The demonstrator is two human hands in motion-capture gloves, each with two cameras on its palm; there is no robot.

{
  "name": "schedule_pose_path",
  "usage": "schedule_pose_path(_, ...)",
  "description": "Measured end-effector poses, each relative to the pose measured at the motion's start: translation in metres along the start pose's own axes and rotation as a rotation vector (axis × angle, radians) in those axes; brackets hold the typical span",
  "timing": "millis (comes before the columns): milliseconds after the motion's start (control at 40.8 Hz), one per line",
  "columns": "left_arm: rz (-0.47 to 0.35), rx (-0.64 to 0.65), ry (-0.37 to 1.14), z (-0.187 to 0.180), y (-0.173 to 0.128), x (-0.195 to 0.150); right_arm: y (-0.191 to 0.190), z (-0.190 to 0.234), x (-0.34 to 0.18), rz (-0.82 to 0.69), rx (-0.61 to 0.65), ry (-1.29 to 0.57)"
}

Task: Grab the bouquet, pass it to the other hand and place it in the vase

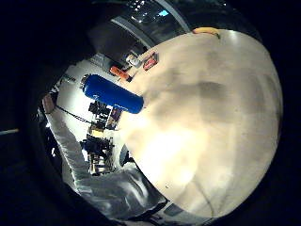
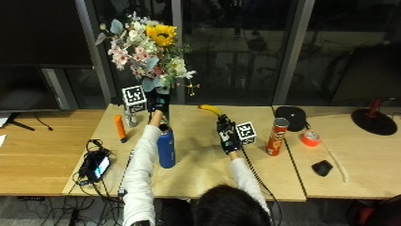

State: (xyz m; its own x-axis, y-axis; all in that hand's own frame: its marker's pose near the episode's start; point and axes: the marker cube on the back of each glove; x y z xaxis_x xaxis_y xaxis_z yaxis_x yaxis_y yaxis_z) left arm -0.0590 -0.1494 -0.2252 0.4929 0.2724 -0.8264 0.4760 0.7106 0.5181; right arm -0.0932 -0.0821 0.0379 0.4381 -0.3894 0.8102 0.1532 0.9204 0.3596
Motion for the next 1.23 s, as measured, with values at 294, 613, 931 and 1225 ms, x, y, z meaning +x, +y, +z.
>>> schedule_pose_path(294,-0.027,-0.004,-0.017,-0.009,-0.005,-0.026,0.001,-0.009,0.029,0.100,0.098,0.103)
schedule_pose_path(613,-0.333,-0.556,-0.234,-0.079,0.118,-0.204,0.009,-0.011,0.034,0.129,0.083,0.070)
schedule_pose_path(931,-0.281,-0.570,-0.298,-0.098,0.126,-0.210,0.020,-0.020,0.064,0.153,0.063,0.095)
schedule_pose_path(1225,-0.315,-0.587,-0.567,-0.123,0.119,-0.174,0.035,-0.021,0.098,0.192,0.094,0.283)
